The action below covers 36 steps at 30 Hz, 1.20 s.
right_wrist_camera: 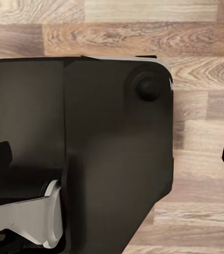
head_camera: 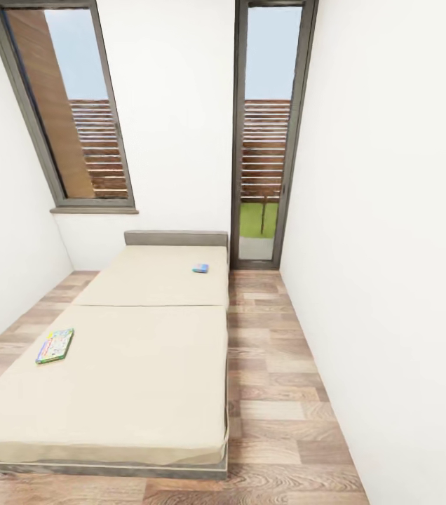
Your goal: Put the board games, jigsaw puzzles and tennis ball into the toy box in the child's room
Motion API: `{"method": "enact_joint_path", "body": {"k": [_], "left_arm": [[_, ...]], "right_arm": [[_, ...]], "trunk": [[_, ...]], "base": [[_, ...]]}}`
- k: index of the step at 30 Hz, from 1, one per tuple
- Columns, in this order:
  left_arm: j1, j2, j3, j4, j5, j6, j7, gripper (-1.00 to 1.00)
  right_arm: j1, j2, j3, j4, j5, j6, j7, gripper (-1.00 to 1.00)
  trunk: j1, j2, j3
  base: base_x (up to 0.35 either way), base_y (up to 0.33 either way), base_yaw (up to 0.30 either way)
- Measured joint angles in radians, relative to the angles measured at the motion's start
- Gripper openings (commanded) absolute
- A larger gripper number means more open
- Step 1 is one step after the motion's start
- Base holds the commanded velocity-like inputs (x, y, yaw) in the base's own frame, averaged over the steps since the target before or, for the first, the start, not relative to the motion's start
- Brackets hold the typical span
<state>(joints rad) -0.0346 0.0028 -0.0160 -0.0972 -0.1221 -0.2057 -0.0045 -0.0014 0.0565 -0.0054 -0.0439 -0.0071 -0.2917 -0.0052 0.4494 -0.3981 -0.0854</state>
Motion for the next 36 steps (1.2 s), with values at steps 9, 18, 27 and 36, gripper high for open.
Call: {"method": "enact_joint_path", "body": {"k": [9,18,27,36], "left_arm": [[0.000,0.000,0.000,0.000,-0.001,-0.013,0.000,1.00],[0.000,0.000,0.000,0.000,-0.001,-0.017,0.000,1.00],[0.000,-0.001,0.000,-0.001,-0.001,-0.018,0.000,1.00],[0.000,-0.001,0.000,0.000,-0.001,-0.018,-0.001,1.00]], "right_arm": [[0.000,0.000,0.004,0.000,0.005,0.000,0.000,1.00],[0.000,0.001,0.004,0.000,0.008,0.000,0.000,1.00],[0.000,0.002,0.006,0.000,0.008,0.000,0.000,1.00],[0.000,0.002,0.007,0.000,0.009,0.000,0.000,1.00]], "trunk": [[0.000,0.000,0.000],[0.000,0.000,0.000],[0.000,0.000,0.000],[0.000,0.000,0.000]], "base": [[0.001,-0.030,0.224],[0.000,-0.002,0.277],[0.000,0.000,0.281],[0.000,0.000,0.282]]}}
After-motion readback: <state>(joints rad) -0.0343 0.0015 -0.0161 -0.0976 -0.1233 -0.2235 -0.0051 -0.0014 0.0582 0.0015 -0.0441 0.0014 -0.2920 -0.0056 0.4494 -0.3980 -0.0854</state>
